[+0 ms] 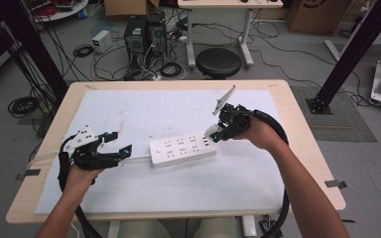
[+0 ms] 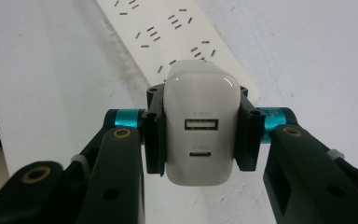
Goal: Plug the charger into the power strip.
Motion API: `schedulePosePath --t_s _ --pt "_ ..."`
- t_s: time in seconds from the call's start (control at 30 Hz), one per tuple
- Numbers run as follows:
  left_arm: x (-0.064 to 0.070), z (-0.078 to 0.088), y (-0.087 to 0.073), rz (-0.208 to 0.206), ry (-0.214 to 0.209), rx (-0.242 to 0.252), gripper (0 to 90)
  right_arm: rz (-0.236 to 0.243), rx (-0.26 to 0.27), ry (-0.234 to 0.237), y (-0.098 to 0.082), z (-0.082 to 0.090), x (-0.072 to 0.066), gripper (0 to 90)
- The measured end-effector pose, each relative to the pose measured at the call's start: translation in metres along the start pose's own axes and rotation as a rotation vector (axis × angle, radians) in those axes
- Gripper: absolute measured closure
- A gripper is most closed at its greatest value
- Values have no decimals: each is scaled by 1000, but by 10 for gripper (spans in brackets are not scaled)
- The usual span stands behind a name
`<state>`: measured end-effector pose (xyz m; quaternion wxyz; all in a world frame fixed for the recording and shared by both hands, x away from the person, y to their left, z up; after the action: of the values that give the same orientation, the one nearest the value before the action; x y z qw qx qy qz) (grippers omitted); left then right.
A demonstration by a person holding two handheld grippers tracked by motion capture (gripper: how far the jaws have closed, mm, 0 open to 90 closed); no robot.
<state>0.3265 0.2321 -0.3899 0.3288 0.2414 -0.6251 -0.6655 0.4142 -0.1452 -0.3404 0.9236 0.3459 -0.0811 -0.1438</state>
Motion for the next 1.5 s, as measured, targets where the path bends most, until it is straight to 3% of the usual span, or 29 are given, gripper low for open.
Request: schedulePosePath --t_s 0.53,0.83,1.03,1.33,1.5 --pt "-6 3 -7 6 -5 -13 242 120 -22 82 14 -33 9 632" --pt "-8 3 -9 13 -1 -17 242 162 -46 104 14 -36 14 632" --pt "-8 2 -9 13 0 -18 242 218 -57 143 9 -36 15 632" --pt "-8 2 -10 17 1 -17 242 258 -86 155 6 -38 15 632" --pt "-8 2 -9 19 3 -13 242 301 -145 149 10 -42 15 632"
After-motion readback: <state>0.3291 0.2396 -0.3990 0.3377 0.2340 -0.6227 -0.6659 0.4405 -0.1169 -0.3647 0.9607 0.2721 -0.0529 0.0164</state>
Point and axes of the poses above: each handheld gripper's, and its own axes: z roughly backward along the jaws, y roughly out of its top, x roughly to its right, the point moved 3 cm from there along -z, roughly forward along the jaws, and after that the axes turned 14 degrees about x, right-handed, at the moved point
